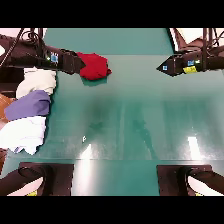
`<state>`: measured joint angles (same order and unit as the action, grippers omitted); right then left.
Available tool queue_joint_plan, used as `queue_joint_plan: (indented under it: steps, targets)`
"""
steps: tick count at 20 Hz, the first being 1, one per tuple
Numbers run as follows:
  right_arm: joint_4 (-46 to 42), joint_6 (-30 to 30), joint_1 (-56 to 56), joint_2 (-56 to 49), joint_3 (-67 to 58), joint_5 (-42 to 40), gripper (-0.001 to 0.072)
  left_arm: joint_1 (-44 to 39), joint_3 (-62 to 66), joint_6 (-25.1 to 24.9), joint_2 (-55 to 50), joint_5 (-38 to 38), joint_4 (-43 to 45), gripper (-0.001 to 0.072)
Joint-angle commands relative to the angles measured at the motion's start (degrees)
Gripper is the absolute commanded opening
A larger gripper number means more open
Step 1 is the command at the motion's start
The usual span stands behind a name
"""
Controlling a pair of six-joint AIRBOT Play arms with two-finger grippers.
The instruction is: Fold the shirts.
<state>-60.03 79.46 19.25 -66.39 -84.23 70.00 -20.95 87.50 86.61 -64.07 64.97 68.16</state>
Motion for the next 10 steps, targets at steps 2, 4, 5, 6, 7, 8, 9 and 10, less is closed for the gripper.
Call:
queue_joint_plan:
  steps: [2, 4, 5, 6, 7, 8, 9, 10]
  targets:
    - [0.02, 0.0, 0.04, -0.04, -0.07, 0.02, 0.0019, 0.0, -0.02, -0.07, -0.02, -4.31, 0.07, 0.0029]
    - [0.13, 0.0, 0.07, -0.02, -0.07, 0.02, 0.0018, 0.0, -0.02, -0.04, -0.09, -9.62, 2.89, 0.0362]
    - [0.13, 0.0, 0.07, -0.04, -0.07, 0.02, 0.0019, 0.15, -0.02, 0.79, -0.57, -12.5, 6.27, 0.0661]
    - [0.11, 0.02, 0.07, -0.04, -0.07, 0.04, 0.0018, 0.7, -0.02, 3.63, -1.6, -14.58, 10.05, 0.0668]
    - [0.11, 0.02, 0.07, -0.02, -0.07, 0.02, 0.0019, 1.68, -0.02, 6.29, -3.15, -15.28, 13.05, 0.0667]
    - [0.13, 0.02, 0.07, -0.04, -0.07, 0.02, 0.0019, 3.1, -0.02, 8.22, -5.38, -15.23, 14.45, 0.0668]
    - [0.2, 0.02, 0.09, -0.04, -0.07, 0.02, 0.0019, 4.96, -0.02, 9.33, -8.35, -15.17, 14.23, 0.0668]
    - [0.37, 0.02, 0.07, -0.04, -0.07, 0.02, 0.0019, 6.51, -0.02, 9.44, -11.52, -15.21, 13.77, 0.0668]
